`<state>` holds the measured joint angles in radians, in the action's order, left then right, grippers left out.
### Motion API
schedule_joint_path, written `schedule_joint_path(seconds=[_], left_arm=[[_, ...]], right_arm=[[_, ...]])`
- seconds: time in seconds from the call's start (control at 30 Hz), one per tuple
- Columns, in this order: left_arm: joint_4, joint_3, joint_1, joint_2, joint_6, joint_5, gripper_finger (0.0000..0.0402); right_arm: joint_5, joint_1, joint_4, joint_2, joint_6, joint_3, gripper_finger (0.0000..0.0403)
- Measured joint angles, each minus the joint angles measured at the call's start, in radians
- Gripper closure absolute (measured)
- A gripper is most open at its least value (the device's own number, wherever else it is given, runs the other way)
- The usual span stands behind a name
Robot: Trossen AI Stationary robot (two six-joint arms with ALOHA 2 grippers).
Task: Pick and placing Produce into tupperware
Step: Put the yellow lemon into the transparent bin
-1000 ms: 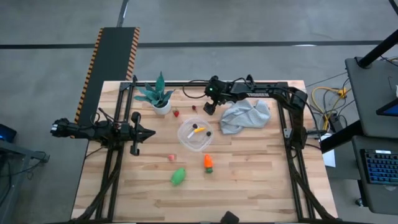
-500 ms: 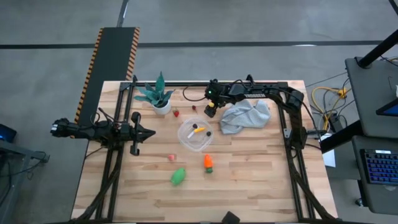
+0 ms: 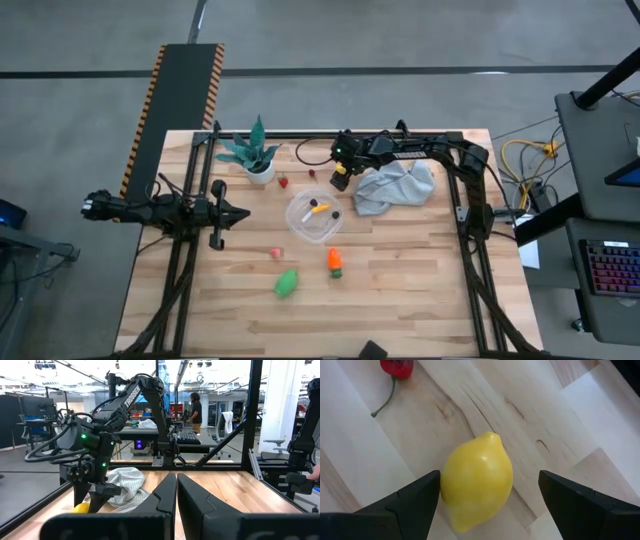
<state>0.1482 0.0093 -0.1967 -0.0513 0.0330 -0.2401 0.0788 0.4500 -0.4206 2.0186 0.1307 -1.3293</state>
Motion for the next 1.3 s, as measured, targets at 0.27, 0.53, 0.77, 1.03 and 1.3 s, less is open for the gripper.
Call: schedule_joint_path(seconds=[0.27, 0.53, 0.77, 1.03, 1.3], left_arm=[[0.000, 0.000, 0.000, 0.000, 0.000, 0.000, 0.0402], [0.000, 0.000, 0.000, 0.000, 0.000, 0.000, 0.0402], [0.000, 0.000, 0.000, 0.000, 0.000, 0.000, 0.0402], [0.000, 0.000, 0.000, 0.001, 0.000, 0.000, 0.0402], [0.000, 0.000, 0.000, 0.000, 0.000, 0.000, 0.0402]], right_arm=[[0.000, 0.000, 0.022, 0.000, -0.003, 0.004, 0.0074], [-0.001, 0.000, 0.054, 0.000, -0.019, 0.021, 0.0074], [-0.004, 0.000, 0.056, 0.000, -0.019, 0.023, 0.0074], [-0.004, 0.000, 0.056, 0.000, -0.020, 0.025, 0.0105], [-0.004, 0.000, 0.056, 0.000, -0.037, 0.026, 0.0192]])
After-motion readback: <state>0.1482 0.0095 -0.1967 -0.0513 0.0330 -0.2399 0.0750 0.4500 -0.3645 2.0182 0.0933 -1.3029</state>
